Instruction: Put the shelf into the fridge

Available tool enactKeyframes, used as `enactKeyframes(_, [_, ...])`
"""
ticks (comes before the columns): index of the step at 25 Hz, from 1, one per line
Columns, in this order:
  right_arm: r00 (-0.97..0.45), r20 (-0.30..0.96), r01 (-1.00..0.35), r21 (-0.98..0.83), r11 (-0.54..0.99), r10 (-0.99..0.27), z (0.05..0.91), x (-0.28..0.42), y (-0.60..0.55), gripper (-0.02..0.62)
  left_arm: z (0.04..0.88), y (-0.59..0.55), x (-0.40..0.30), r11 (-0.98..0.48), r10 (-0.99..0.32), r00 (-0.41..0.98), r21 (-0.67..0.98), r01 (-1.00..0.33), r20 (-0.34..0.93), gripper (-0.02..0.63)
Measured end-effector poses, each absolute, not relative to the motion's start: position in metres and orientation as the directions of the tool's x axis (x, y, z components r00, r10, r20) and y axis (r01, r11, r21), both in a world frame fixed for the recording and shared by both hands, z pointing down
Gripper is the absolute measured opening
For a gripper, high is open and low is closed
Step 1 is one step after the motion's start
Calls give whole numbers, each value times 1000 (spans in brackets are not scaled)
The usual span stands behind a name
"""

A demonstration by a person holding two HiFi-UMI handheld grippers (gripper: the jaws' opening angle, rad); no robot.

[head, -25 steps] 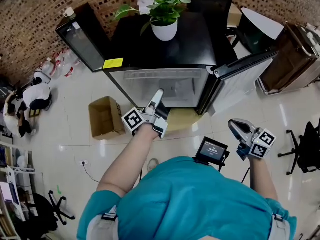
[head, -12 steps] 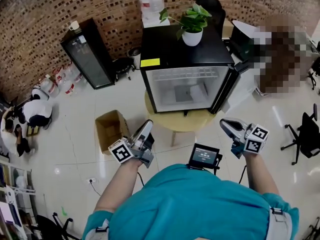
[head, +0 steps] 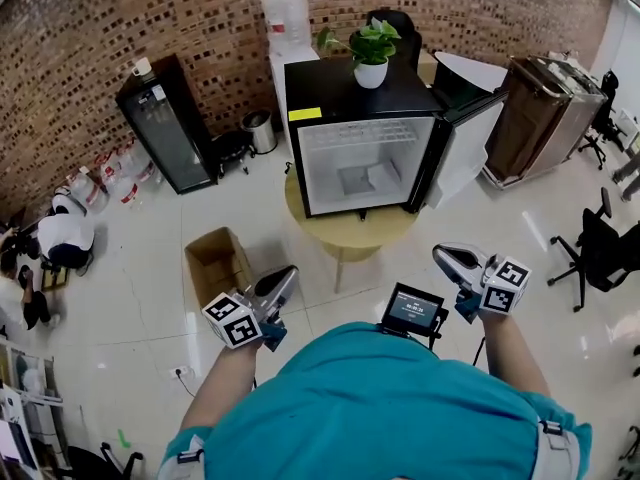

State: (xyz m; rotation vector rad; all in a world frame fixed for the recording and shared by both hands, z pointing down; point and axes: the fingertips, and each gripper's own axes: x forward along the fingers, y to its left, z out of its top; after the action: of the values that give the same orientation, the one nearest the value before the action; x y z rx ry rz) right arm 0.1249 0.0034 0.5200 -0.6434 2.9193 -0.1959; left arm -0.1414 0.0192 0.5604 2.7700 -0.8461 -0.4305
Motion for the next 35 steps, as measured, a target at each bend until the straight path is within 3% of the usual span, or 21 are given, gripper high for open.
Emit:
enactKeyframes(12, [-926, -152, -319, -172, 932, -345, 568, 234, 123, 2, 588, 166, -16, -733, -650, 741, 395, -554, -169, 3])
enactKeyframes(21, [-928, -204, -270, -209, 940, -312, 574, 262, 152, 2, 585, 214, 5, -699, -693, 707, 377, -608, -145, 3])
enactKeyframes(26, [-936, -207, -251, -176, 952, -285, 574, 204, 190, 2, 592, 258, -49, -698, -699, 699, 365, -616, -155, 3])
enactKeyframes(35, [-924, -186, -299, -191, 935, -333, 555, 22, 293, 2, 581, 374, -250, -717, -695, 696, 250, -651, -181, 3])
